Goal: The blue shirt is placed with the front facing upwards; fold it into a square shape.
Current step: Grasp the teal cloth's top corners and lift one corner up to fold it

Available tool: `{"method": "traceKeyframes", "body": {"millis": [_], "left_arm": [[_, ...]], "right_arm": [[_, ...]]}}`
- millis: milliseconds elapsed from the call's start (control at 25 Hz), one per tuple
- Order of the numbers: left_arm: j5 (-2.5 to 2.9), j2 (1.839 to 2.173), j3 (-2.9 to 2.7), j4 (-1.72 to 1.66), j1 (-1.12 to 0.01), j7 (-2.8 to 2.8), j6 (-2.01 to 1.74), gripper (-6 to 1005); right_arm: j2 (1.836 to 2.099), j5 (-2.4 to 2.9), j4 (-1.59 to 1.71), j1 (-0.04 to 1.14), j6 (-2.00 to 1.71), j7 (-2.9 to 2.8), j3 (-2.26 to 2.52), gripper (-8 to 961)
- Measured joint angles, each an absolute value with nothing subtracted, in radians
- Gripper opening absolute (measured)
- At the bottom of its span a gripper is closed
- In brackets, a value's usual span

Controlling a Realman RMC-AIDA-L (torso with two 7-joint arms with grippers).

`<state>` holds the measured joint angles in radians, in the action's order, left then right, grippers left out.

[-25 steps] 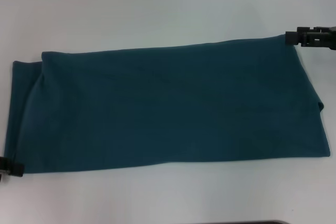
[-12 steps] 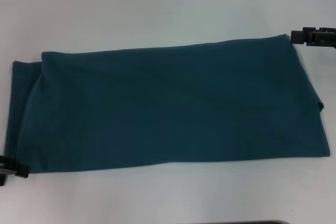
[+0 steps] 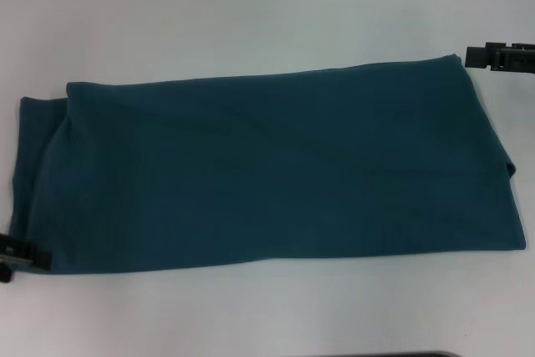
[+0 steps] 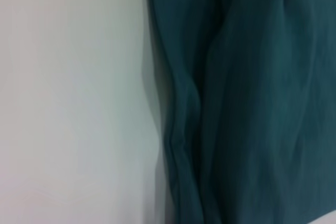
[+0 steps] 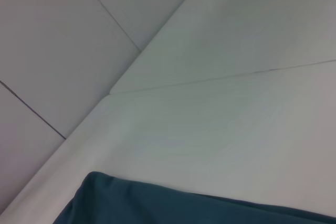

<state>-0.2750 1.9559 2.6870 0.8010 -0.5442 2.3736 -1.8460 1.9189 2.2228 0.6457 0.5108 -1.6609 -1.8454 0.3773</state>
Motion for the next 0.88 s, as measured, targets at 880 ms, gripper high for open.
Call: {"method": "traceKeyframes", "body": {"millis": [880], "left_arm": [[-0.28,1.954,2.688,0.799,-0.603,2.365,-1.846,887]], "right_arm": [[1.917,2.223,0.646,0.508,-1.652,-1.858,0.365,913]]}}
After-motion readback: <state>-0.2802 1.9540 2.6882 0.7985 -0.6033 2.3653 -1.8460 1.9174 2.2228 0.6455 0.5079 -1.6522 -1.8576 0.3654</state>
